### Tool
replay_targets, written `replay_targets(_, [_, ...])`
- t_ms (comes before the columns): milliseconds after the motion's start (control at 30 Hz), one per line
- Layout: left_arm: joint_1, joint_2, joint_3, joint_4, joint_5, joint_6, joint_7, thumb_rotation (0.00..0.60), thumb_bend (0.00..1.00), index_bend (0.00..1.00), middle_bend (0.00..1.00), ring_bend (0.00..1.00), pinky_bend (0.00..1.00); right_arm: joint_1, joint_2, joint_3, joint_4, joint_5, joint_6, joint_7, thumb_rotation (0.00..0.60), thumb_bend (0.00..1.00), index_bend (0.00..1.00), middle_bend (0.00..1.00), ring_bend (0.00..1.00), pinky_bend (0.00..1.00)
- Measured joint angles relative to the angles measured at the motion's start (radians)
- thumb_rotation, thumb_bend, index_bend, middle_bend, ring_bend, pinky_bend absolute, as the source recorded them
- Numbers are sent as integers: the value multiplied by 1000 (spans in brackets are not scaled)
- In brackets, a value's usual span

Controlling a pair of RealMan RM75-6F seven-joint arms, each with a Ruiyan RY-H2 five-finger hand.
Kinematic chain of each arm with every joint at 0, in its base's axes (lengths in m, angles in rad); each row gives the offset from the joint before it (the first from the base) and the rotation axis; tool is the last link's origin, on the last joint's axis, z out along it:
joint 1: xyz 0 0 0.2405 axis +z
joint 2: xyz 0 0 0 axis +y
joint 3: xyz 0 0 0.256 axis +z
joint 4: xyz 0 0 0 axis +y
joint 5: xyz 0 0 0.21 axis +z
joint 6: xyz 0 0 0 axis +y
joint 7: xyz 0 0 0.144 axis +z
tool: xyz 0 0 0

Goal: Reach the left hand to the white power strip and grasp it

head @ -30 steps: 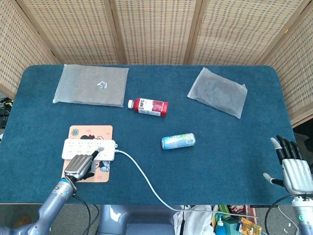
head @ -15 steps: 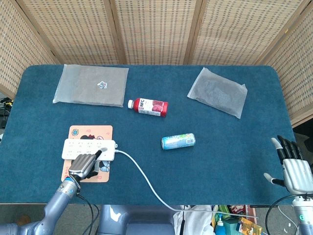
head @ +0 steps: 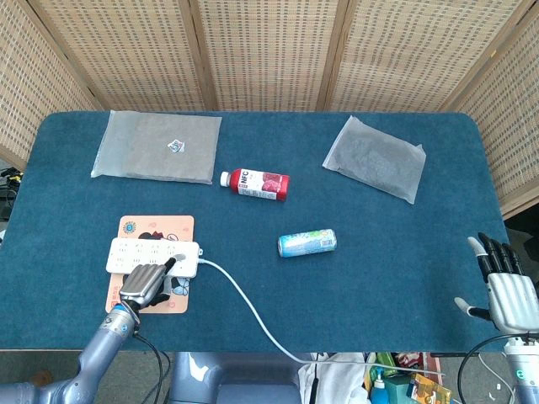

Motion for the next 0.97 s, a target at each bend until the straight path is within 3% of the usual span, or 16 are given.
replay_targets(233, [19,22,-15,-21,69,36,-73,600,1000,192,1000,1000,1000,0,0,0,-2,-1,0,0,600,0,0,0,0,0])
replay_targets(433, [53,112,-40,-94,179,113,-161,600,998,191,1000,1000,1000,0,1,-1,-3,0,-1,0,600,0,0,0,0,0])
replay_targets(467, [59,128,-43,-104,192,126,-169,600,976,189,1000,1000,1000,0,1,-1,-4,0,0,1,600,0,0,0,0,0])
replay_targets(500, [66,147,-47,-115,209,143,-178,600,884,167,999,999,1000,0,2,-1,-5,-1,0,1,600,0,0,0,0,0])
replay_targets(533, [72,161,-49,-122,222,157,-184,600,671,109,962,956,963,-1,2,-1,-5,-1,1,2,600,0,0,0,0,0])
replay_targets(567, [78,171,-51,-126,236,173,-191,600,547,80,917,910,915,-1,3,-2,-6,-2,1,2,600,0,0,0,0,0])
replay_targets(600, [88,180,-54,-127,258,196,-199,600,300,30,757,752,762,-1,3,-2,-7,-3,2,2,600,0,0,0,0,0])
replay_targets(633, [96,187,-53,-125,278,217,-204,600,120,2,490,492,537,-2,4,-3,-9,-4,3,1,600,0,0,0,0,0])
replay_targets(667, [106,196,-50,-123,299,239,-205,600,45,0,313,319,376,-2,4,-3,-10,-6,4,0,600,0,0,0,0,0])
replay_targets(700, [120,216,-43,-121,325,266,-200,600,2,0,110,118,179,-2,4,-4,-11,-6,4,-1,600,0,0,0,0,0])
replay_targets(733, [131,236,-37,-120,340,281,-192,600,0,0,6,12,57,-3,4,-4,-12,-7,5,-1,600,0,0,0,0,0])
replay_targets(800, [155,280,-27,-113,356,310,-169,600,0,0,0,0,0,-4,5,-5,-15,-8,8,-4,600,0,0,0,0,0])
replay_targets(967, [242,316,-1,-80,401,431,-176,600,0,0,0,0,0,-6,6,-6,-19,-11,12,-8,600,0,0,0,0,0])
